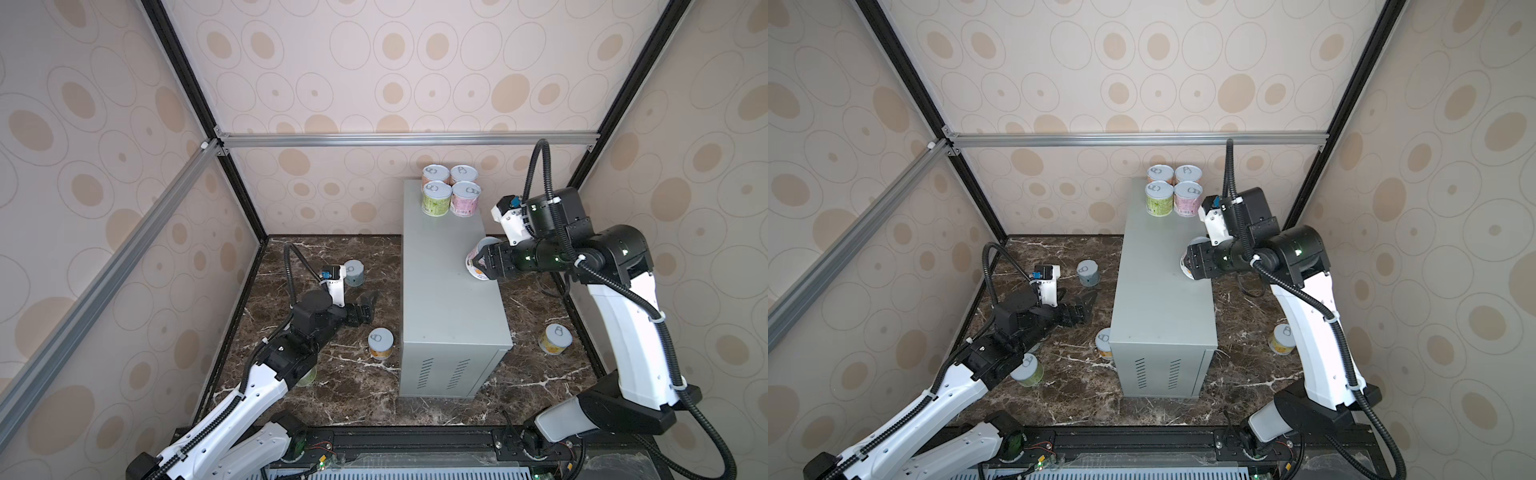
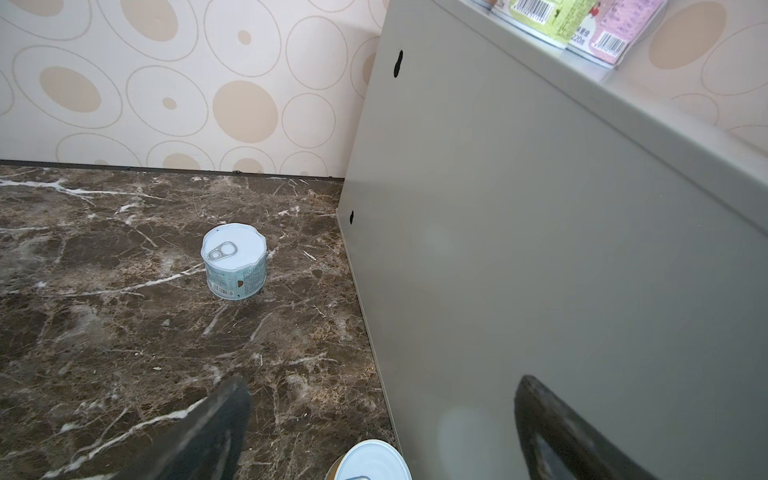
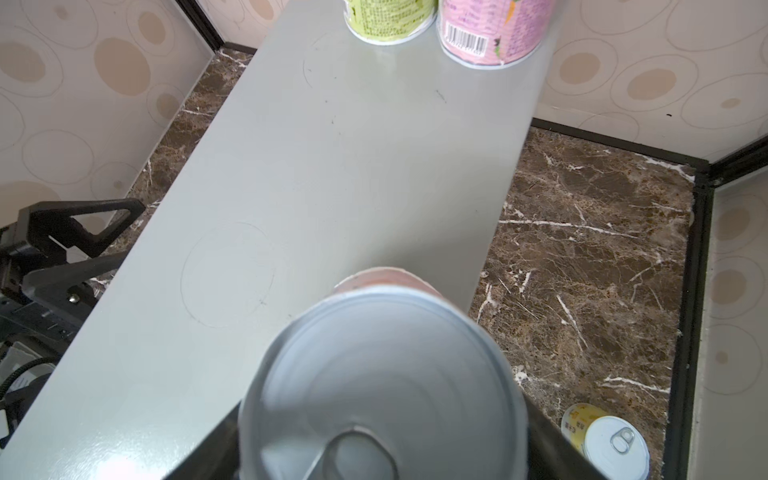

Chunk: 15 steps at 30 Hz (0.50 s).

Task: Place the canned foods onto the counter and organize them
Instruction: 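Carry the pink-labelled can up over the cabinet top with the right gripper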

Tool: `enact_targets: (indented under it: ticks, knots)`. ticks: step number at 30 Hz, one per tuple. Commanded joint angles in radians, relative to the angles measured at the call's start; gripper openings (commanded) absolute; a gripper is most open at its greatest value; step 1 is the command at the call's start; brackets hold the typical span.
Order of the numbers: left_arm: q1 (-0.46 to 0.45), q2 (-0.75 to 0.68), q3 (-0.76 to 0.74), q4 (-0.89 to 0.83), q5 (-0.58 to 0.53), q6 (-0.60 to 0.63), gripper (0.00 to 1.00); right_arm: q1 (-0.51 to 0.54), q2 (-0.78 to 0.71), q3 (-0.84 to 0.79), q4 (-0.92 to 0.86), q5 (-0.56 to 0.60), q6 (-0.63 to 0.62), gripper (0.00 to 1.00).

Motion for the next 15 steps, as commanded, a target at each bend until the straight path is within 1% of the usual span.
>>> enact_targets:
  ticks: [1,3,5,12,13,15]
  knots:
    - [0.005,-0.003,0.011,0.013,0.005,0.027,0.99,0.019,0.017,0.043,0.012,0.033,-0.022,0.54]
    - [0.005,-0.008,0.010,0.013,0.004,0.027,0.99,0.023,0.034,0.043,0.010,0.044,-0.020,0.57]
    - [0.004,-0.010,0.008,0.013,0.004,0.026,0.99,0.026,0.046,0.072,0.010,0.051,-0.022,0.64]
    - [0.004,-0.022,0.002,0.011,0.007,0.029,0.99,0.033,0.063,0.086,0.007,0.054,-0.026,0.89]
    - [0.004,-0.022,0.002,0.010,0.007,0.028,0.99,0.035,0.062,0.089,0.007,0.057,-0.027,0.91]
    - [0.004,-0.026,0.000,0.008,0.006,0.029,0.99,0.038,0.059,0.093,0.009,0.067,-0.026,0.92]
